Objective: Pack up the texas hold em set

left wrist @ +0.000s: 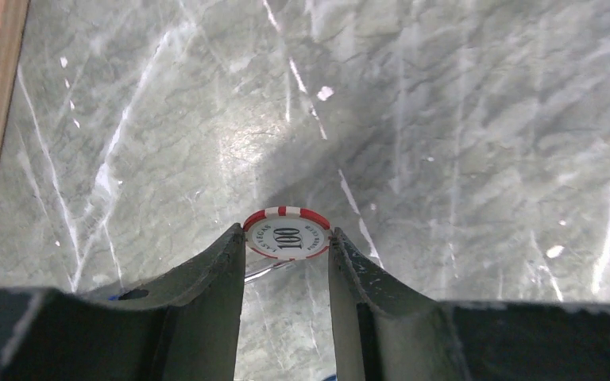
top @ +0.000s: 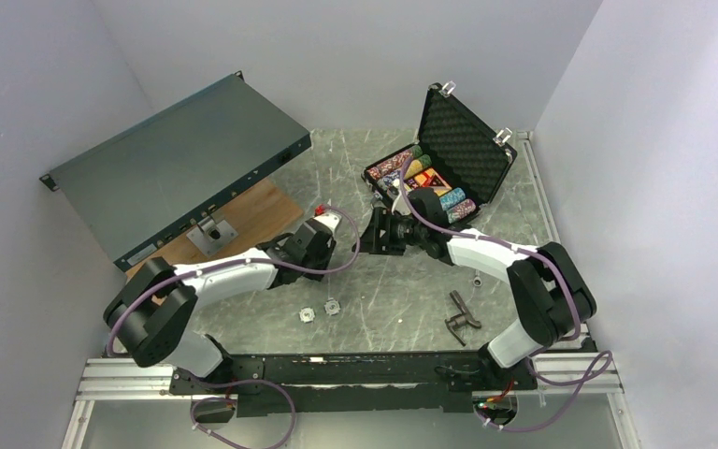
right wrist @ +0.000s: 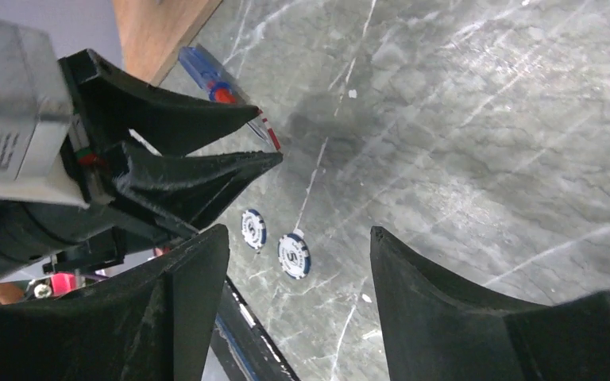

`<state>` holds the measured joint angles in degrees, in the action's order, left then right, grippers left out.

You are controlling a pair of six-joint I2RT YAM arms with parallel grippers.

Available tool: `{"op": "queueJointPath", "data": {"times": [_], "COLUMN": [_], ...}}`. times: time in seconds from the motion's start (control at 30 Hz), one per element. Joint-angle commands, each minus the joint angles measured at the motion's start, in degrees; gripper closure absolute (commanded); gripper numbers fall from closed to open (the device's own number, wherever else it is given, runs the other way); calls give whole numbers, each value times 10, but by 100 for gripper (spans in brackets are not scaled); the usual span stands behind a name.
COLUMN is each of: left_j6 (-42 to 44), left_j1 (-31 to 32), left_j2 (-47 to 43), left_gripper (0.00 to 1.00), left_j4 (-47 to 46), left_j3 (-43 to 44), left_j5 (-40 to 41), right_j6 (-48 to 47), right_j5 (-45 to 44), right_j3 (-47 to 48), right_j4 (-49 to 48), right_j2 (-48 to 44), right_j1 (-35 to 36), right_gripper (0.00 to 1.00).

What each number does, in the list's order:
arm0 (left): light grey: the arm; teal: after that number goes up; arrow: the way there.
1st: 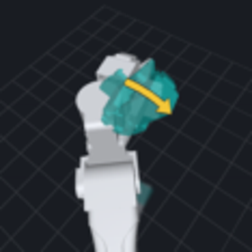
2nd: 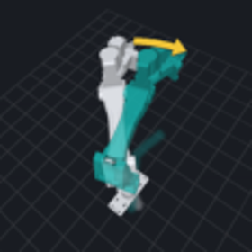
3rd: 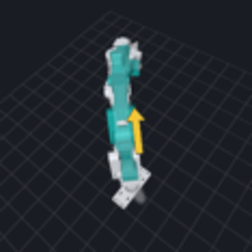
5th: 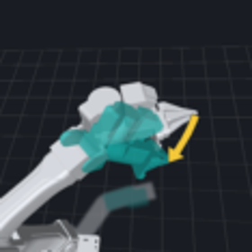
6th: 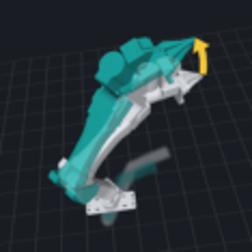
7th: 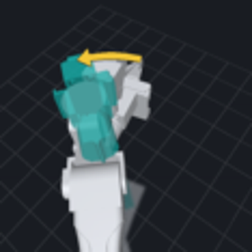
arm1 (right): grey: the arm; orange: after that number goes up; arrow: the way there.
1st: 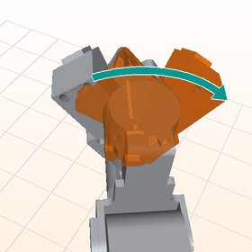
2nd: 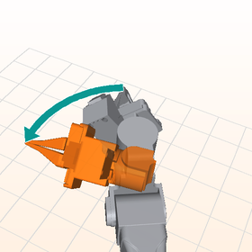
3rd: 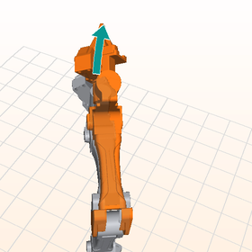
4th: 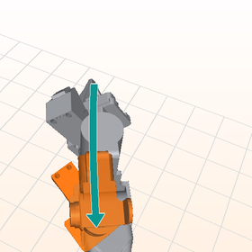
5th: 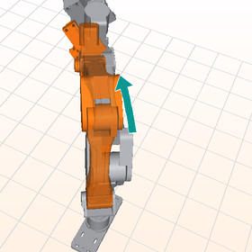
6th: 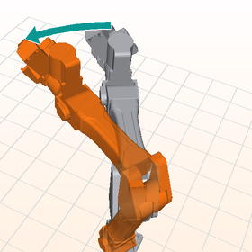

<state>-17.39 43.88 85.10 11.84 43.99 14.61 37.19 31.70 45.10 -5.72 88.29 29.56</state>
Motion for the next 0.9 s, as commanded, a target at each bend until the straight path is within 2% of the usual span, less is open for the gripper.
{"op": "queueJointPath", "data": {"times": [0.0,0.17,0.3,0.4,0.53,0.6,0.7,0.87], "left_j6": [38,76,90,84,-11,-83,-151,-230], "left_j1": [10,14,16,20,19,16,12,-4], "left_j2": [-39,-43,-35,-39,-33,-24,-22,-48], "left_gripper": [100,100,100,100,100,100,100,100], "left_j4": [-20,-40,-53,-53,34,102,157,142], "left_j3": [9,25,43,56,117,161,213,233], "left_j5": [-20,-45,-66,-84,-58,-40,-60,-138], "right_j6": [11,27,-23,-46,-26,-11,-9,-41], "right_j5": [34,42,23,18,10,-22,-102,-213], "right_j3": [28,27,52,71,38,4,-51,-111], "right_j4": [-20,-17,36,65,26,-16,-86,-164], "right_j2": [13,10,9,15,-18,-56,-124,-215], "right_j1": [1,-9,-13,-16,-18,-17,14,79], "right_gripper": [31,30,30,36,39,38,36,35]}}
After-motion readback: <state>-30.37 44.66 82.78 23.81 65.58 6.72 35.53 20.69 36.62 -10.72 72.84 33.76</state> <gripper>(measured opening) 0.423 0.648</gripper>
